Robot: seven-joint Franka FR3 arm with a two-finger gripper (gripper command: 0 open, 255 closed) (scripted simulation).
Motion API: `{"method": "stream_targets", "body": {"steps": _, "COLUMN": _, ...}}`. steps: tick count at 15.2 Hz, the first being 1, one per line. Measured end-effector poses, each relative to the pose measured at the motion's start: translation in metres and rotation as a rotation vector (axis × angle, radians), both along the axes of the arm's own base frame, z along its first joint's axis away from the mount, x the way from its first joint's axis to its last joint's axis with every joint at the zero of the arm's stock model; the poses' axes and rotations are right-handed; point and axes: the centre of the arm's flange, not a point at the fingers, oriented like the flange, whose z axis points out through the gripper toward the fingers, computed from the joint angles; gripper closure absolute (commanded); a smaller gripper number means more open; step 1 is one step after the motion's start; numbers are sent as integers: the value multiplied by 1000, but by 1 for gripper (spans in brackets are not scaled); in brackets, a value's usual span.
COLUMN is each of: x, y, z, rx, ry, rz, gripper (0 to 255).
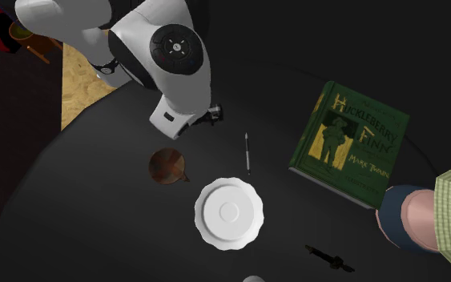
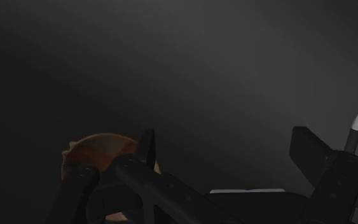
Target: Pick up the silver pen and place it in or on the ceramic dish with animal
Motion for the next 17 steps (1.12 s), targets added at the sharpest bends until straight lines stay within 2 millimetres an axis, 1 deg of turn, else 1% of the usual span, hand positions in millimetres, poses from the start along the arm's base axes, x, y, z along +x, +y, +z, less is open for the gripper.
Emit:
{"method": "stream_targets", "body": {"steps": 2, "x": 12, "y": 20, "z": -11, "rx": -3, "ry": -7, "rz": -12, "gripper": 0}}
{"method": "stream_targets", "body": {"steps": 3, "x": 19, "y": 33, "z": -12, "rx": -5, "ry": -10, "rz": -19, "gripper": 0}}
{"method": "stream_targets", "body": {"steps": 5, "x": 26, "y": 55, "z": -22, "rx": -8, "ry": -16, "rz": -33, "gripper": 0}}
{"method": "stream_targets", "body": {"steps": 7, "x": 41, "y": 77, "z": -30, "rx": -11, "ry": -23, "rz": -47, "gripper": 0}}
{"method": "stream_targets", "body": {"steps": 9, "x": 53, "y": 102, "z": -41, "rx": -15, "ry": -30, "rz": -61, "gripper": 0}}
{"method": "stream_targets", "body": {"steps": 10, "x": 59, "y": 112, "z": -48, "rx": -17, "ry": -33, "rz": -68, "gripper": 0}}
{"method": "stream_targets", "body": {"steps": 13, "x": 79, "y": 141, "z": -57, "rx": -22, "ry": -43, "rz": -88, "gripper": 0}}
{"method": "stream_targets", "body": {"steps": 15, "x": 82, "y": 149, "z": -69, "rx": -25, "ry": -45, "rz": -94, "gripper": 0}}
{"method": "stream_targets", "body": {"steps": 17, "x": 83, "y": 150, "z": -79, "rx": -26, "ry": -46, "rz": -96, "gripper": 0}}
